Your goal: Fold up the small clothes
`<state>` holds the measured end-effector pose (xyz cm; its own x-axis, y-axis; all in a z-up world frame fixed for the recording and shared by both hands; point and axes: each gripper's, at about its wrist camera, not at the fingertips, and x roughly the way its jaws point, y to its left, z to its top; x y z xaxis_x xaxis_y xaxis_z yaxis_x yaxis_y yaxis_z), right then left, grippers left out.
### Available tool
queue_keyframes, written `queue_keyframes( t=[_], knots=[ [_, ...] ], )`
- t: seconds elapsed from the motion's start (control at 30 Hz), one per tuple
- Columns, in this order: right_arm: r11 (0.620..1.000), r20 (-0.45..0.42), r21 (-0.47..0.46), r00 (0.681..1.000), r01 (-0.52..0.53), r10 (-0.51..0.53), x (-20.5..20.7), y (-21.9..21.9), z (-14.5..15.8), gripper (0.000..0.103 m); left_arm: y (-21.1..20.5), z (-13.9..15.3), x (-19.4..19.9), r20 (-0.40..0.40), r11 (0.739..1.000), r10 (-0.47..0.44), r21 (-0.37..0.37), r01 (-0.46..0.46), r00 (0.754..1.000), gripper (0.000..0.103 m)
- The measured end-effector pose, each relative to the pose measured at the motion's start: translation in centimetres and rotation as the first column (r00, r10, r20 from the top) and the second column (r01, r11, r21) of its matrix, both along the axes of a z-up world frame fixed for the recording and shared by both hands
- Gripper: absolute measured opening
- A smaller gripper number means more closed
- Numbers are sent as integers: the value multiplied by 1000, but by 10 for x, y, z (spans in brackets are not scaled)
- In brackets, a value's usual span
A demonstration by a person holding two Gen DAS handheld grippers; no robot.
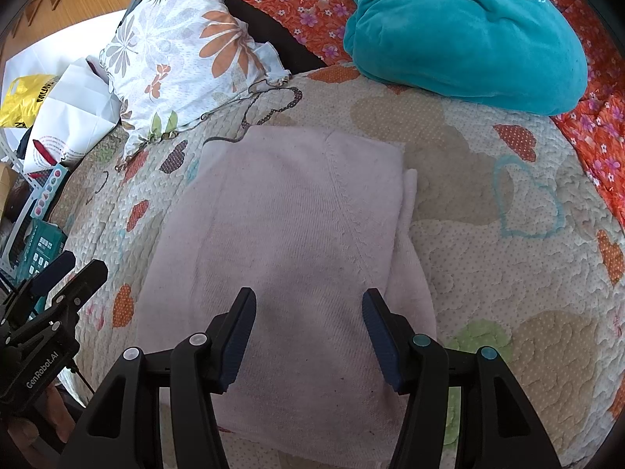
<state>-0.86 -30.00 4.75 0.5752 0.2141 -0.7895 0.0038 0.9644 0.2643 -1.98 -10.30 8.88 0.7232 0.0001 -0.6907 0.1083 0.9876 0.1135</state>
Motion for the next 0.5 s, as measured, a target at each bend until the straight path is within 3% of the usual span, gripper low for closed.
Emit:
queue_keyframes(
  t=[0.5],
  knots=[
    [1000,-1,0,1000,-2,2,1,-2,-1,62,-1,-5,-1,-7,1000,-2,1,2,1000,66]
  ],
)
